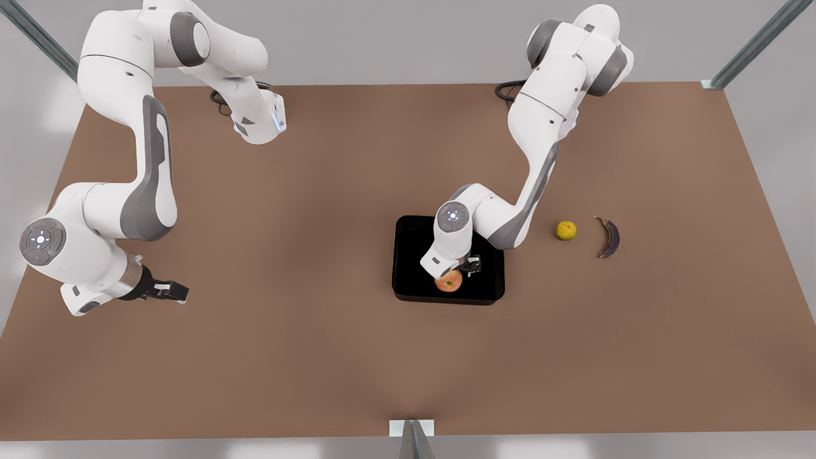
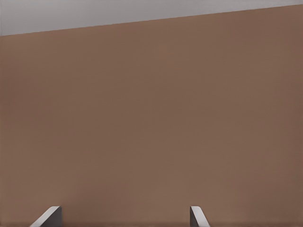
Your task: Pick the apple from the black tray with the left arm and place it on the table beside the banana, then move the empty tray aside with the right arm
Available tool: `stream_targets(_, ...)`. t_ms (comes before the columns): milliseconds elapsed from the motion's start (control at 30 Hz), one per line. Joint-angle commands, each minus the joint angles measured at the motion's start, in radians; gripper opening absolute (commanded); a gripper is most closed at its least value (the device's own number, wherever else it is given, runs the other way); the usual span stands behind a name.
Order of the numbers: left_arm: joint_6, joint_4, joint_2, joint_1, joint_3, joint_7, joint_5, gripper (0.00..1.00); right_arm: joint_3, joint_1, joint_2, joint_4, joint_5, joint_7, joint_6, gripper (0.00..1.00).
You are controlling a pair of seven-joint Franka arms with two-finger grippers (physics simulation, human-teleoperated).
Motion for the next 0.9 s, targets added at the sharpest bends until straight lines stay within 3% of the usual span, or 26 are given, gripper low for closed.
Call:
stream_targets(0, 0.044, -0.001, 0.003, -0.001, -0.003, -0.099, -0.003, 1.0, 0.0, 0.0, -0.001, 0.001, 0.001, 0.001, -0.001, 1.0)
stream_targets(867, 0.164, -0.083, 0.043, -0.01, 0.0, -0.123, 0.041, 1.0, 0.0, 0.0, 0.0, 0.001, 0.001, -0.001, -0.001, 1.0)
